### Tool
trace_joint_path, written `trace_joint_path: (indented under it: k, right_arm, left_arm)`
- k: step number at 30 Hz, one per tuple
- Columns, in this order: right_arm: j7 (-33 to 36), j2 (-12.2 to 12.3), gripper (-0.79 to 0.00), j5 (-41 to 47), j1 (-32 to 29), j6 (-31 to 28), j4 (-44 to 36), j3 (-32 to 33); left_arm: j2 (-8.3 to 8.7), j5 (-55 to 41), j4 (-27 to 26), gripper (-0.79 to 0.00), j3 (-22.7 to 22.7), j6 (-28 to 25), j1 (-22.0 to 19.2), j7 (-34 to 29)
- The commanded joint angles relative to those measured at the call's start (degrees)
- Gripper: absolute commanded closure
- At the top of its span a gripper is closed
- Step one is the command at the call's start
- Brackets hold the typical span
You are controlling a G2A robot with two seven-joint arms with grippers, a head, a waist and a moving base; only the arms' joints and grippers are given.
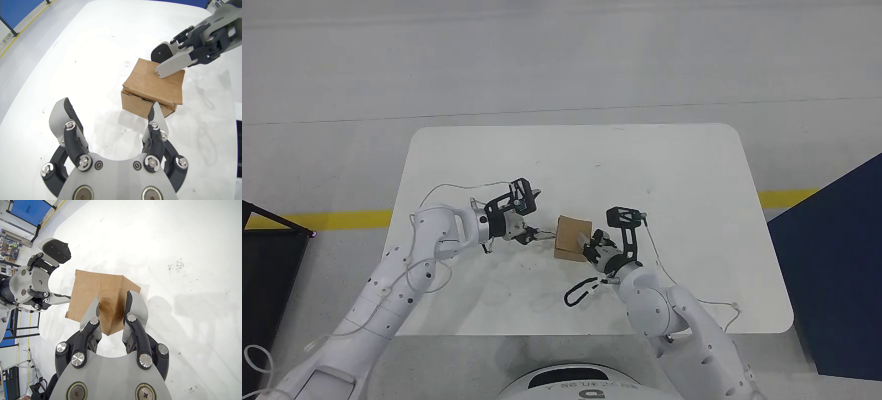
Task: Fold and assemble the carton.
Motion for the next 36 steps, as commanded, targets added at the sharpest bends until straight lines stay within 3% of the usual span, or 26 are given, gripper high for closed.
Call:
trace_joint_path:
  k: [1, 13, 26, 33, 35, 36]
  right_arm:
    - [0.03, -0.01, -0.268, 0.0, 0.07, 0.03, 0.03, -0.03]
    - [0.15, -0.06, -0.274, -0.66, 0.28, 0.51, 0.0, -0.33]
    - [0.27, 0.02, -0.274, -0.62, -0.14, -0.02, -0.58, 0.05]
    - [-1.93, 0.08, -0.363, 0.38, -1.16, -0.86, -2.38, 1.1]
    - [-3.26, 0.1, -0.332, 1.27, -1.85, -1.12, -3.44, 1.84]
    - [-4.32, 0.09, -0.28, 1.83, -2.25, -1.1, -4.01, 2.3]
  left_arm:
    - [0.07, -0.06, -0.21, -0.785, -0.19, -0.02, 0.19, -0.2]
    - [0.05, 0.34, -3.55, -0.785, -1.19, 3.6, 1.08, 3.85]
    - [-1.03, 3.89, -2.18, -0.785, 3.03, 5.69, -1.54, -3.85]
    - [-0.7, 3.38, -4.09, -0.785, 1.47, 4.72, -0.57, 0.75]
    - [-0.4, 4.19, -4.73, -0.785, 0.43, 4.61, 0.04, 2.17]
    - [-0.25, 4.3, -5.1, -0.785, -0.12, 4.49, 0.47, 2.99]
